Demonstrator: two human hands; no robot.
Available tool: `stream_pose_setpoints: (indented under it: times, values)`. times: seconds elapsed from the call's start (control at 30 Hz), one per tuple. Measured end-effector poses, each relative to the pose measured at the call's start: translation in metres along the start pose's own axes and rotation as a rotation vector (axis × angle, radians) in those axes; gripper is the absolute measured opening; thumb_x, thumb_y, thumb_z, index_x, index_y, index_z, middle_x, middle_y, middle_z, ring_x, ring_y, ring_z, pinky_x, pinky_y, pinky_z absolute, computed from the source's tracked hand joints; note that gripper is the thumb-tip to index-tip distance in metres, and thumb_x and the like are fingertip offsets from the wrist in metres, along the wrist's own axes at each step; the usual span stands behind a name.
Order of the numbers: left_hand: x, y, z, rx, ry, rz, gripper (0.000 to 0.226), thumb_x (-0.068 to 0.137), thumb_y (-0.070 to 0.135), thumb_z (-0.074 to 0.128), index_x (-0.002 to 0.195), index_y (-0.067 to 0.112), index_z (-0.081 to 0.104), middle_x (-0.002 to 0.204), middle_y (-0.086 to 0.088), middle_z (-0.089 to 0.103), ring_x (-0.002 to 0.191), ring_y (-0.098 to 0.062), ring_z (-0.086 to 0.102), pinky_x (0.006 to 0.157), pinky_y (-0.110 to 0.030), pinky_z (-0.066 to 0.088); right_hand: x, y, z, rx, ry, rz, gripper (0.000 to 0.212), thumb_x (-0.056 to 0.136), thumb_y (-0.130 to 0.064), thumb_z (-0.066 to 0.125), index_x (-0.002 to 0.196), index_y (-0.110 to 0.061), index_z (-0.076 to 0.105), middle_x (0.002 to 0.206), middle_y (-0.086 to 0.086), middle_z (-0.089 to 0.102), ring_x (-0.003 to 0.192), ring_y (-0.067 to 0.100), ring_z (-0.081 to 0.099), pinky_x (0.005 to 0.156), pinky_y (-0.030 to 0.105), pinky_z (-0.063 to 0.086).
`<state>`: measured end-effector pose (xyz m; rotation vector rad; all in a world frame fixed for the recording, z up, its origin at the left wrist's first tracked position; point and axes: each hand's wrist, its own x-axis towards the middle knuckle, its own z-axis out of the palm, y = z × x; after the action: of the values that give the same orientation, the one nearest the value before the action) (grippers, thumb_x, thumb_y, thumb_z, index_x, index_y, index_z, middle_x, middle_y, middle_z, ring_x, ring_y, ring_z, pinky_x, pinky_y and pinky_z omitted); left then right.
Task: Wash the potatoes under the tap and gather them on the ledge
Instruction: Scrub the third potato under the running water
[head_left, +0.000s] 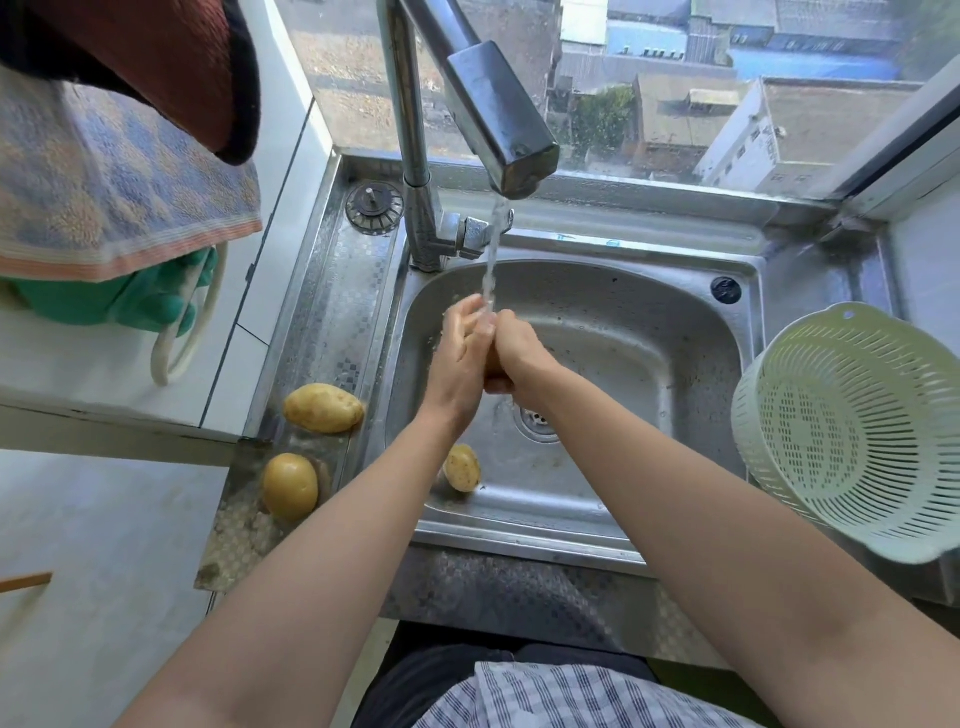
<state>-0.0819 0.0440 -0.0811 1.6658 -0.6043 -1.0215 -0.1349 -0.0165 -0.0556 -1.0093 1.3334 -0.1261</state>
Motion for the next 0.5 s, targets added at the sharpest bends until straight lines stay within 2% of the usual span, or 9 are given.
stream_pose_setpoints:
  times: [0.07, 0.1, 0.17, 0.23, 0.33, 0.37, 0.43, 0.5]
  values:
    - [0.004, 0.007, 0.002, -0.064, 0.108, -0.069, 0.030, 0.094, 0.032, 0.047, 0.100, 0.010, 0.067, 0.098, -0.011, 0.069, 0.087, -0.021, 0.064, 0.074, -0.038, 0.055, -0.008, 0.002, -0.003, 0.048, -0.120, 0.007, 0.035, 0.099, -0.029, 0.023, 0.100, -0.017, 0.056, 0.060, 0.004, 0.059, 0.046, 0.013, 0.049, 0.033, 0.015, 0.032]
    - [0.009, 0.010, 0.003, -0.136, 0.197, -0.181, 0.033, 0.096, 0.030, 0.046, 0.089, 0.008, 0.069, 0.089, -0.012, 0.069, 0.080, -0.023, 0.064, 0.068, -0.037, 0.055, -0.012, 0.004, -0.005, 0.045, -0.183, -0.010, 0.035, 0.100, -0.032, 0.021, 0.100, -0.020, 0.054, 0.055, 0.003, 0.053, 0.042, 0.013, 0.044, 0.033, 0.016, 0.030]
    - [0.015, 0.018, 0.001, -0.306, 0.279, -0.368, 0.043, 0.098, 0.036, 0.044, 0.074, 0.011, 0.070, 0.084, -0.012, 0.071, 0.075, -0.027, 0.065, 0.061, -0.033, 0.055, -0.016, 0.011, -0.009, 0.029, -0.274, -0.055, 0.036, 0.100, -0.039, 0.020, 0.099, -0.022, 0.052, 0.058, 0.005, 0.049, 0.044, 0.013, 0.040, 0.035, 0.018, 0.028]
    - [0.015, 0.019, 0.001, -0.323, 0.203, -0.347, 0.045, 0.100, 0.041, 0.042, 0.076, 0.016, 0.070, 0.088, -0.011, 0.072, 0.075, -0.025, 0.067, 0.056, -0.028, 0.053, -0.014, 0.015, -0.010, 0.023, -0.236, -0.082, 0.042, 0.100, -0.045, 0.023, 0.089, -0.019, 0.053, 0.059, 0.003, 0.050, 0.046, 0.011, 0.038, 0.039, 0.019, 0.028]
    - [0.003, 0.014, 0.006, -0.234, 0.040, -0.157, 0.027, 0.097, 0.036, 0.052, 0.106, 0.013, 0.060, 0.091, -0.007, 0.064, 0.075, -0.017, 0.061, 0.053, -0.025, 0.049, -0.008, 0.012, -0.009, 0.001, -0.041, -0.090, 0.057, 0.101, -0.050, 0.021, 0.070, -0.014, 0.053, 0.048, -0.003, 0.046, 0.045, 0.011, 0.035, 0.039, 0.019, 0.026]
    - [0.000, 0.013, 0.007, -0.234, 0.027, -0.135, 0.024, 0.095, 0.032, 0.057, 0.107, 0.011, 0.057, 0.089, -0.005, 0.062, 0.074, -0.015, 0.059, 0.054, -0.026, 0.049, -0.006, 0.011, -0.009, -0.056, 0.011, -0.108, 0.060, 0.101, -0.049, 0.018, 0.073, -0.012, 0.056, 0.051, -0.002, 0.047, 0.047, 0.011, 0.037, 0.041, 0.021, 0.027]
    - [0.002, 0.013, 0.008, -0.259, 0.113, -0.178, 0.017, 0.095, 0.026, 0.054, 0.097, 0.009, 0.057, 0.080, -0.003, 0.059, 0.069, -0.014, 0.056, 0.052, -0.025, 0.047, -0.001, 0.017, -0.007, -0.165, 0.050, -0.187, 0.064, 0.102, -0.050, 0.015, 0.090, -0.010, 0.064, 0.061, -0.001, 0.049, 0.054, 0.011, 0.042, 0.046, 0.023, 0.032]
    - [0.007, 0.018, 0.009, -0.301, 0.252, -0.305, 0.027, 0.098, 0.028, 0.043, 0.088, 0.009, 0.060, 0.078, -0.007, 0.063, 0.066, -0.019, 0.059, 0.047, -0.024, 0.047, -0.001, 0.026, -0.003, -0.099, -0.035, -0.276, 0.056, 0.103, -0.048, 0.020, 0.106, -0.011, 0.061, 0.067, -0.001, 0.050, 0.052, 0.007, 0.043, 0.043, 0.019, 0.035]
